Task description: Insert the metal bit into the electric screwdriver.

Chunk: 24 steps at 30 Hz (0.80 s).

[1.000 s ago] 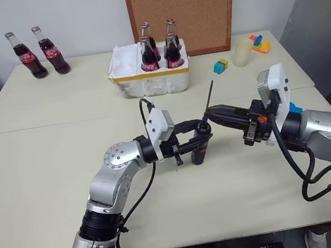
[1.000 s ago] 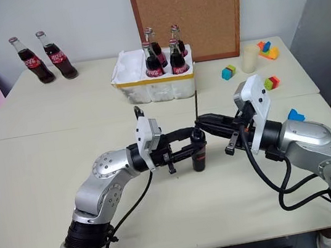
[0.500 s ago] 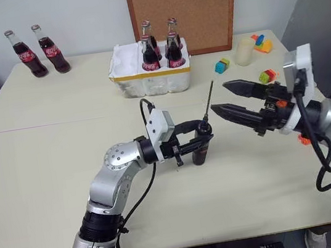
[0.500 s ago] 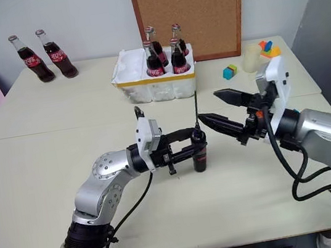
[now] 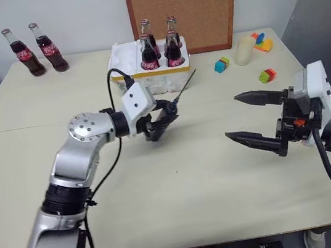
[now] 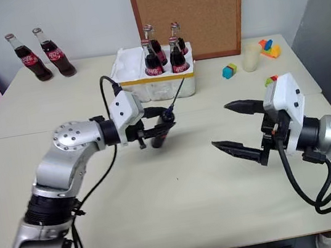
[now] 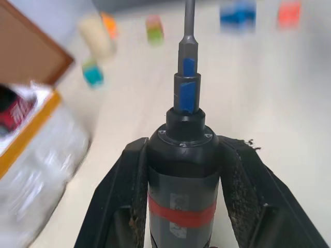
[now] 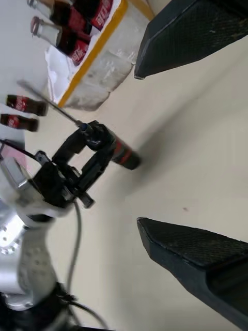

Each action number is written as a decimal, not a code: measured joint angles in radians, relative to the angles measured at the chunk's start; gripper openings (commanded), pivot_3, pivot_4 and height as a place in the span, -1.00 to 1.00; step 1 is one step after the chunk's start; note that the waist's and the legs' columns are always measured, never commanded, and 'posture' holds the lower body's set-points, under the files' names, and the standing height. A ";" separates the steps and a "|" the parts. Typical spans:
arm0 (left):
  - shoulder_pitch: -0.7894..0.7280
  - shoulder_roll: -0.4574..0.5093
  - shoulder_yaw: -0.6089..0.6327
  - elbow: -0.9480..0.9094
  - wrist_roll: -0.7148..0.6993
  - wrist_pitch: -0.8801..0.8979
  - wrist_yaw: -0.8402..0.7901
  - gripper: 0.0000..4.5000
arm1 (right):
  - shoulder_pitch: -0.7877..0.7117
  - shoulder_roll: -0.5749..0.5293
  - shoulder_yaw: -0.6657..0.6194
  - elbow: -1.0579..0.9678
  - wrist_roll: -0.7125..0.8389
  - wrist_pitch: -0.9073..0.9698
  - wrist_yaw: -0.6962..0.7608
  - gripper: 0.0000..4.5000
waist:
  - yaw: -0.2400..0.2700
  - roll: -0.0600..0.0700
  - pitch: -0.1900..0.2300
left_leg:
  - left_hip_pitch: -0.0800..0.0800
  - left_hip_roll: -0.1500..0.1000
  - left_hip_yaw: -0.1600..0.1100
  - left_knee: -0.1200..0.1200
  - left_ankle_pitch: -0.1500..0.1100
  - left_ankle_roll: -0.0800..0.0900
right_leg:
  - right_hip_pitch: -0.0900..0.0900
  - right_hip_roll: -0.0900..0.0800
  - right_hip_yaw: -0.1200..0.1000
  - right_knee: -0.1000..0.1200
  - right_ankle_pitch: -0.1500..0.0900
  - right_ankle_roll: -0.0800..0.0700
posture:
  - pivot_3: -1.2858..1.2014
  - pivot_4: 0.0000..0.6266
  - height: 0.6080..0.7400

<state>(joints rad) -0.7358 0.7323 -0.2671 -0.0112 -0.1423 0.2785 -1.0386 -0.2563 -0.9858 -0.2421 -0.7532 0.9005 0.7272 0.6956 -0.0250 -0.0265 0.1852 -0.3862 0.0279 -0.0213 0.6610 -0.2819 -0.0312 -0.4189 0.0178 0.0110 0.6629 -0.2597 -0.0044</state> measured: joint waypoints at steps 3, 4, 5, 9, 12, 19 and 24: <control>-0.050 0.009 -0.081 0.096 0.107 -0.115 -0.052 -0.28 | -0.007 -0.027 0.022 -0.007 -0.026 -0.005 0.028 1.00 | 0.001 0.000 0.000 | 0.000 0.000 0.002 0.001 0.000 0.000 | 0.000 -0.001 0.002 0.001 0.000 0.000 | 0.03 -0.52 1.00; -0.081 -0.001 -0.126 0.144 0.147 -0.177 -0.076 -0.28 | -0.008 -0.053 0.027 -0.010 -0.034 0.003 0.037 1.00 | 0.002 0.000 0.000 | 0.000 0.000 0.002 0.001 0.000 0.000 | 0.000 -0.001 0.002 0.001 0.000 0.000 | 0.03 -0.52 1.00; -0.106 -0.019 -0.158 0.186 0.181 -0.216 -0.089 -0.28 | -0.012 -0.081 0.033 -0.011 -0.042 0.012 0.045 1.00 | 0.004 0.000 0.000 | 0.000 -0.001 0.004 0.001 0.000 0.000 | 0.000 -0.002 0.003 0.001 0.000 0.000 | 0.03 -0.52 1.00; -0.172 -0.105 -0.250 0.375 0.287 -0.337 -0.108 -0.28 | -0.020 -0.118 0.038 -0.012 -0.064 0.037 0.049 1.00 | 0.000 0.000 0.000 | 0.001 -0.001 0.008 0.002 0.000 0.000 | 0.000 -0.001 0.004 0.001 0.001 0.001 | 0.03 -0.52 1.00; -0.215 -0.171 -0.304 0.521 0.367 -0.408 -0.103 -0.28 | -0.020 -0.134 0.059 -0.012 -0.077 0.052 0.050 1.00 | -0.005 0.000 0.000 | 0.000 0.000 0.008 0.002 0.000 0.001 | -0.001 0.000 0.004 0.002 0.001 0.001 | 0.03 -0.52 1.00; -0.291 -0.233 -0.327 0.713 0.462 -0.594 -0.053 0.03 | -0.013 -0.131 0.087 -0.005 -0.144 0.074 0.018 1.00 | 0.001 0.000 0.000 | 0.002 -0.001 0.008 0.002 0.000 0.001 | 0.001 0.001 0.002 0.004 0.002 0.002 | 0.03 -0.52 1.00; -0.298 -0.246 -0.308 0.747 0.472 -0.609 -0.030 0.46 | -0.007 -0.122 0.087 -0.010 -0.146 0.082 0.017 1.00 | -0.002 0.000 0.000 | 0.005 -0.001 0.009 0.003 0.000 0.001 | 0.004 0.000 0.004 0.003 0.003 0.005 | 0.03 -0.52 1.00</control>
<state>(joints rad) -1.0333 0.4863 -0.5746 0.7355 0.3301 -0.3310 -1.0691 -0.2633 -1.1080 -0.1549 -0.7629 0.7542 0.8093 0.7127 -0.0270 -0.0265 0.1849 -0.3812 0.0274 -0.0124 0.6641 -0.2819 -0.0303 -0.4145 0.0174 0.0148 0.6662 -0.2565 0.0002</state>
